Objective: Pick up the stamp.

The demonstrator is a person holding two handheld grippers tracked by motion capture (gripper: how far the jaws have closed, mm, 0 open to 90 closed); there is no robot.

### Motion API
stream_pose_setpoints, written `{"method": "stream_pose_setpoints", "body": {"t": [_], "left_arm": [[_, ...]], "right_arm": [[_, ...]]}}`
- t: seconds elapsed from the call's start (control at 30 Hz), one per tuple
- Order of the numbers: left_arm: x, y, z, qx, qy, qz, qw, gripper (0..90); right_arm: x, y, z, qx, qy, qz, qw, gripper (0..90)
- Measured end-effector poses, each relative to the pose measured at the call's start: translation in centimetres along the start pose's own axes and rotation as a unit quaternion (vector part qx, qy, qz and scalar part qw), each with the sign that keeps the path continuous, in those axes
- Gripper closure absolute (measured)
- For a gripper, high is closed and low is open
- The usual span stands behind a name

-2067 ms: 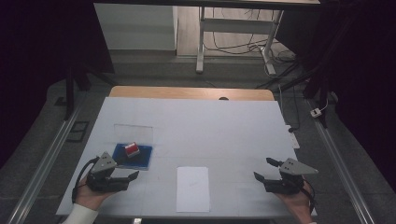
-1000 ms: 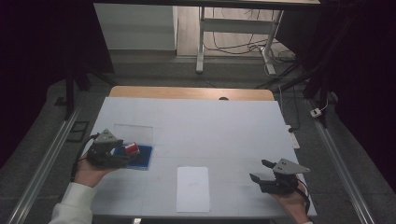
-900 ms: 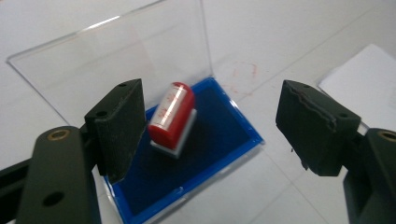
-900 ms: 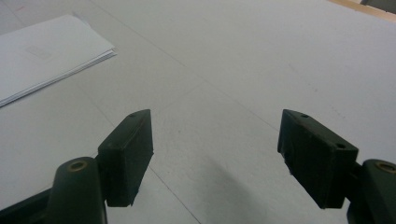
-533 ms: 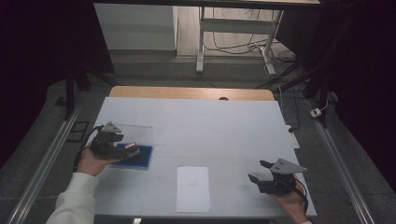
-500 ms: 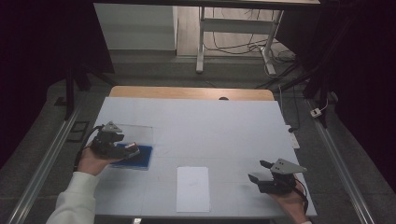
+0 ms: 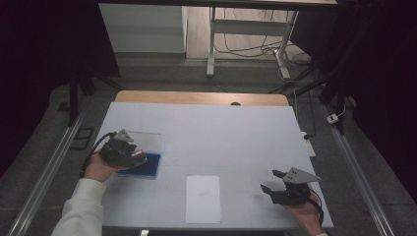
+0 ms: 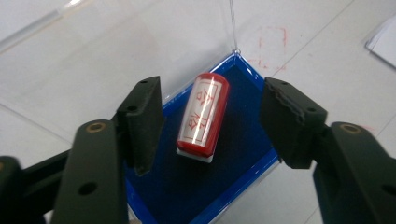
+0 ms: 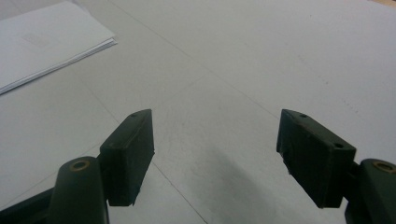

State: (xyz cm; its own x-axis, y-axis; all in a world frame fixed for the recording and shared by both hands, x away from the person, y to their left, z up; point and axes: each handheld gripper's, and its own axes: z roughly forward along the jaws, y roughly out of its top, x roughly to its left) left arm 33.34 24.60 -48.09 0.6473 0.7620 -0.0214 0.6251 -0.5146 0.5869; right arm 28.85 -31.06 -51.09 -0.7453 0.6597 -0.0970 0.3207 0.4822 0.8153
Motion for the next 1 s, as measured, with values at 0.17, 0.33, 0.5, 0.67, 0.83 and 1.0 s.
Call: {"method": "stream_pose_setpoints", "body": {"t": [0.17,0.33,0.5,0.67,0.83,1.0], "left_arm": [[0.23,0.04,0.38,0.002,-0.006,0.005,1.0,49.2],[0.39,0.08,0.55,-0.001,-0.012,0.014,0.9998,55.9],[0.43,0.07,0.56,-0.004,-0.013,0.02,0.9997,60.7],[0.52,0.0,0.56,0.0,-0.01,0.022,0.9997,64.1],[0.76,-0.16,0.52,-0.004,-0.015,0.019,0.9997,69.1],[0.88,-0.22,0.44,-0.004,-0.016,0.017,0.9997,70.2]], "right_arm": [[0.06,-0.05,0.1,0.002,0.004,-0.001,1.0,27.2],[0.06,-0.15,0.04,0.003,0.003,-0.002,1.0,27.4],[0.0,-0.22,-0.07,0.007,0.001,0.0,1.0,27.6],[0.04,-0.27,-0.05,0.005,0.001,-0.001,1.0,28.1],[0.0,-0.28,-0.16,0.004,0.002,0.001,1.0,28.2],[0.02,-0.35,-0.11,0.004,0.002,0.0,1.0,28.3]]}}
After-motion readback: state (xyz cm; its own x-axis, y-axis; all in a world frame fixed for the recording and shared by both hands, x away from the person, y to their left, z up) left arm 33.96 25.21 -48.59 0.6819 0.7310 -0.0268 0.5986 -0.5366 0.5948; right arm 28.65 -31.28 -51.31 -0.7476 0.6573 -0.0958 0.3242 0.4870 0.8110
